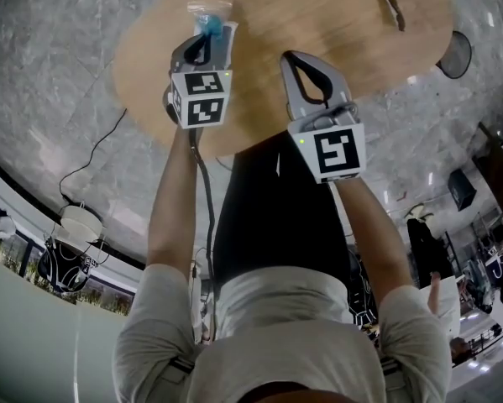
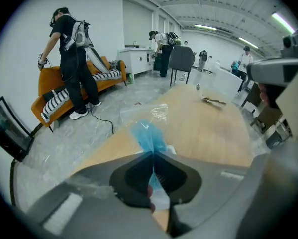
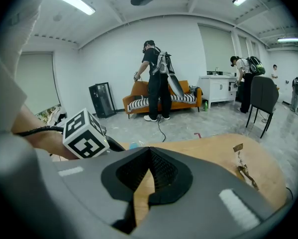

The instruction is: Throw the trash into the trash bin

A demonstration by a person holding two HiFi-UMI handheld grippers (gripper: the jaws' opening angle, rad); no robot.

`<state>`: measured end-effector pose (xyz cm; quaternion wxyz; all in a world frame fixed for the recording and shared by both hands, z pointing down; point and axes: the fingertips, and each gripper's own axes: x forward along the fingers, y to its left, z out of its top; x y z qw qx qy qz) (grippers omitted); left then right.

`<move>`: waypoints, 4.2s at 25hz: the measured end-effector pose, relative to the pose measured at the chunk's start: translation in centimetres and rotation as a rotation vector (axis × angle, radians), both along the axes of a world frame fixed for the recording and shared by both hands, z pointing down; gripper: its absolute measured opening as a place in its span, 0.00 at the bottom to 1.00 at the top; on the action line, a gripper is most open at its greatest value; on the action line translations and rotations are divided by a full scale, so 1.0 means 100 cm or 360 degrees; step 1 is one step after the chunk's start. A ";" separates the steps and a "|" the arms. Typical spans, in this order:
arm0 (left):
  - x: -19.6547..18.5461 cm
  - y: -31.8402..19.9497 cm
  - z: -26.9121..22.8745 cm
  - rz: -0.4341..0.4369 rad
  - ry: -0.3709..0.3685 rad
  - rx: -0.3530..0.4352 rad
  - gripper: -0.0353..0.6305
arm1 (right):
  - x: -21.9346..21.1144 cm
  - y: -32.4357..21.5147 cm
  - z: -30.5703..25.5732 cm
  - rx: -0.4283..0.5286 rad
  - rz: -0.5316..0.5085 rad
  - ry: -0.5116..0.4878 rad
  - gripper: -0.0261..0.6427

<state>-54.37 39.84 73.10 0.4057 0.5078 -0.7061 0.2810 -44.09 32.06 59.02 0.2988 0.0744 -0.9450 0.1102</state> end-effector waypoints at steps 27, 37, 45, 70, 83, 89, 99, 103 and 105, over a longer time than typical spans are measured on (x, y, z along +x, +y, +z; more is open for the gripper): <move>0.076 -0.017 -0.408 -0.0025 -0.0227 0.0851 0.10 | 0.034 0.016 -0.313 0.0346 0.0282 -0.0460 0.05; 0.194 -0.093 -0.473 0.0318 -0.0242 0.1064 0.10 | 0.154 -0.039 -0.367 0.0493 0.0570 -0.0543 0.05; 0.351 -0.158 -0.498 0.0520 -0.0152 0.1139 0.10 | 0.308 -0.097 -0.396 0.0587 0.0803 -0.0580 0.05; 0.674 -0.311 -0.515 0.1127 -0.0011 0.1158 0.10 | 0.652 -0.220 -0.414 0.0737 0.1510 -0.0627 0.05; 0.677 -0.448 -0.449 0.1098 0.0081 0.0967 0.10 | 0.677 -0.377 -0.358 0.0594 0.1580 -0.0477 0.05; 0.641 -0.532 -0.432 0.1029 0.0141 0.0952 0.10 | 0.637 -0.456 -0.331 0.0593 0.1433 -0.0359 0.05; 0.632 -0.597 -0.370 0.0816 0.0097 0.0772 0.10 | 0.611 -0.544 -0.257 0.0366 0.1118 -0.0284 0.05; 0.625 -0.623 -0.360 0.0661 0.0064 0.0744 0.10 | 0.591 -0.572 -0.246 0.0309 0.0951 -0.0307 0.05; 0.617 -0.627 -0.353 0.0542 0.0059 0.0720 0.10 | 0.580 -0.579 -0.245 0.0285 0.0847 -0.0334 0.05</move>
